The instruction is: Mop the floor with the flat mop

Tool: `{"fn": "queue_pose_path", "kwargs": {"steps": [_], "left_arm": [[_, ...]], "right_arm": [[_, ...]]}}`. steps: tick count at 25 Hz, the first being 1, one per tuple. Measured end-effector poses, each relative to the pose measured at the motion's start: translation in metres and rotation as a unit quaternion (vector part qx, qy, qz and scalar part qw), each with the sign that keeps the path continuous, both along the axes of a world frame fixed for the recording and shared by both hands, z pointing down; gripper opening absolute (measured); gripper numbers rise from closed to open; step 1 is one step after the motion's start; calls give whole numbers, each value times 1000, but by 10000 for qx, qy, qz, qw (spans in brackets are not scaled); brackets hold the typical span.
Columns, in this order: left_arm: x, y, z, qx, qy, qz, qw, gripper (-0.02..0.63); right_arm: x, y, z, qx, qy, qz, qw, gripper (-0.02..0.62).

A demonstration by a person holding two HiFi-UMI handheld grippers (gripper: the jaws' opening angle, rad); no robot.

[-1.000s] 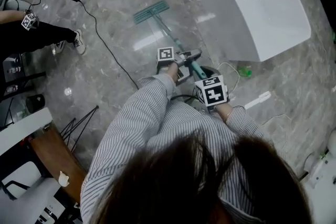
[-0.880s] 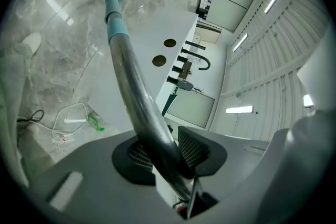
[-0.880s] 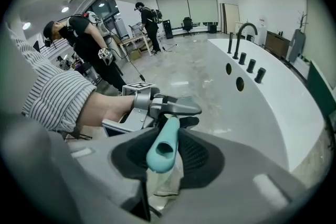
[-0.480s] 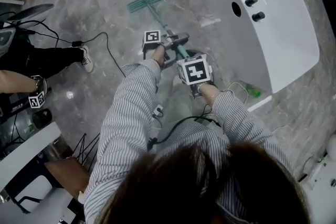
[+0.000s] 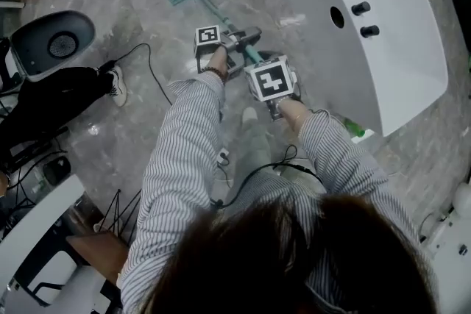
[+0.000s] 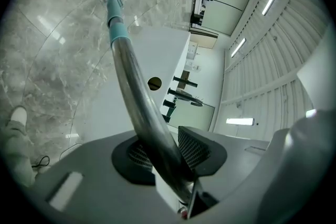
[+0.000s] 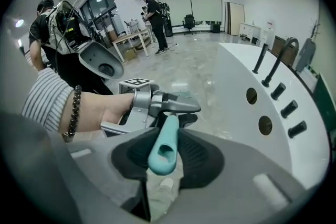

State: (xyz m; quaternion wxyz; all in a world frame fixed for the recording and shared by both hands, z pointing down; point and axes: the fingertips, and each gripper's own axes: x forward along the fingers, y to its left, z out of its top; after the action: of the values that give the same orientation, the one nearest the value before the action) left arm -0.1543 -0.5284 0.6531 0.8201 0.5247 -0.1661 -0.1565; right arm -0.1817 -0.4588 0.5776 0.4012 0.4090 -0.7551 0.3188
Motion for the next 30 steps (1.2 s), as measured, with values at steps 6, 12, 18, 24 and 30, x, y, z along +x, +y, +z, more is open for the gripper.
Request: {"fn": "queue_pose_path", "kwargs": {"steps": [6, 12, 18, 24, 30], "left_arm": [[0, 5, 16, 107, -8, -151, 9998, 114], [2, 24, 11, 76, 63, -212, 9997, 112], [19, 59, 6, 139, 0, -187, 9997, 112], [49, 86, 9, 87, 58, -238, 9997, 112], [103, 185, 0, 135, 222, -415, 9988, 112]], "right_arm": [[3, 12, 12, -128, 105, -53, 9998, 110], [0, 36, 12, -246, 56, -120, 9996, 110], [21, 68, 10, -214, 140, -169, 9995, 110], [52, 96, 14, -213, 71, -132, 9997, 110], [106, 198, 8, -102, 33, -225, 9997, 112]]}}
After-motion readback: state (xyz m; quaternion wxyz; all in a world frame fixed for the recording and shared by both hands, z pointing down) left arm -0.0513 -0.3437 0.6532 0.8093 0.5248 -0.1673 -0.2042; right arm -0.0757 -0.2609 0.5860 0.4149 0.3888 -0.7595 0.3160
